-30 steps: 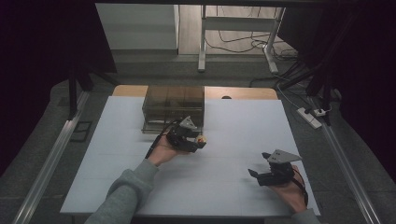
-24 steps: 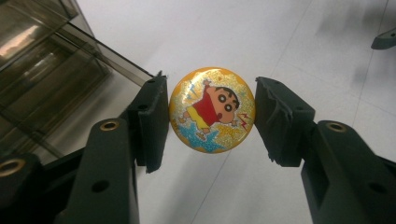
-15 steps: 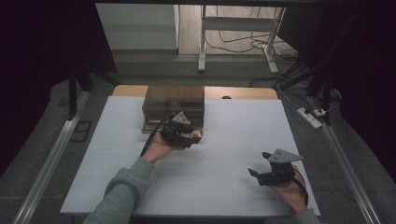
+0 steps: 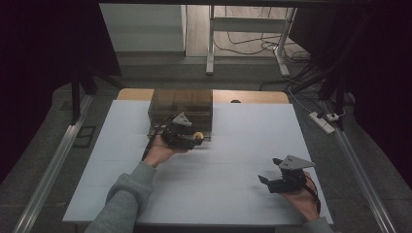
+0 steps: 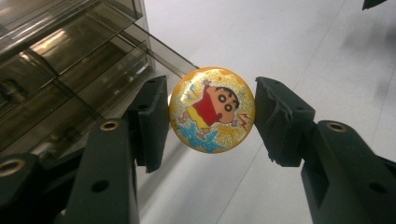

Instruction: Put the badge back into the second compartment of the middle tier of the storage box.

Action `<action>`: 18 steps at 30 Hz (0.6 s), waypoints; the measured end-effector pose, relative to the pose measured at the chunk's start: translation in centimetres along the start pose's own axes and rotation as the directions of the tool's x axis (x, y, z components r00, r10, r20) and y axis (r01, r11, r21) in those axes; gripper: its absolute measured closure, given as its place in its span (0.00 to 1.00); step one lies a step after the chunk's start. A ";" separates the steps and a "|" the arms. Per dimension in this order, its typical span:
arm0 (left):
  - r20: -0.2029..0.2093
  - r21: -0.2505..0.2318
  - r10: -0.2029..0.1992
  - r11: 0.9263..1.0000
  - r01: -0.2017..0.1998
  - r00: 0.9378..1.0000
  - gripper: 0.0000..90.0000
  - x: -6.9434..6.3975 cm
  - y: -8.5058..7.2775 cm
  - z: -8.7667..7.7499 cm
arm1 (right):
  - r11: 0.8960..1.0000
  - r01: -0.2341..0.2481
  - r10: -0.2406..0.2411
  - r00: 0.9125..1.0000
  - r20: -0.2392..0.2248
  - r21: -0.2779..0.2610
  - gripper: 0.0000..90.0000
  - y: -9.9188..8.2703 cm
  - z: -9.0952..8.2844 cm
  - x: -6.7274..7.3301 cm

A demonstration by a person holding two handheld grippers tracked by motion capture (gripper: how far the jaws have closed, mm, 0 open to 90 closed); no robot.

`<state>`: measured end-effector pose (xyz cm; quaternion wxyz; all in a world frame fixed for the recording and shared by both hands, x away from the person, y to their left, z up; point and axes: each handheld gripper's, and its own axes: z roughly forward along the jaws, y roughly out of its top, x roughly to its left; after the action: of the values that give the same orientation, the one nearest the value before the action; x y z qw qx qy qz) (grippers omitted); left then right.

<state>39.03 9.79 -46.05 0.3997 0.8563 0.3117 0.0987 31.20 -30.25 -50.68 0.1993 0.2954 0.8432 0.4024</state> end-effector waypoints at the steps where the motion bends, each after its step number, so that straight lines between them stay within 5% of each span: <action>1: -0.003 -0.002 -0.002 1.000 0.002 1.000 0.52 0.1 0.0 -0.1 | 1.000 -0.002 0.002 1.000 0.000 0.002 0.14 0.0 0.0 0.0; 18: -0.031 -0.029 -0.046 0.999 0.045 0.998 0.52 1.4 -0.5 -0.9 | 1.000 0.000 0.000 1.000 -0.001 0.005 0.14 0.0 0.1 0.0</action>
<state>39.56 11.46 -45.93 0.4091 0.8415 0.3360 0.1076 31.22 -30.23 -50.74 0.1981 0.2956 0.8444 0.4005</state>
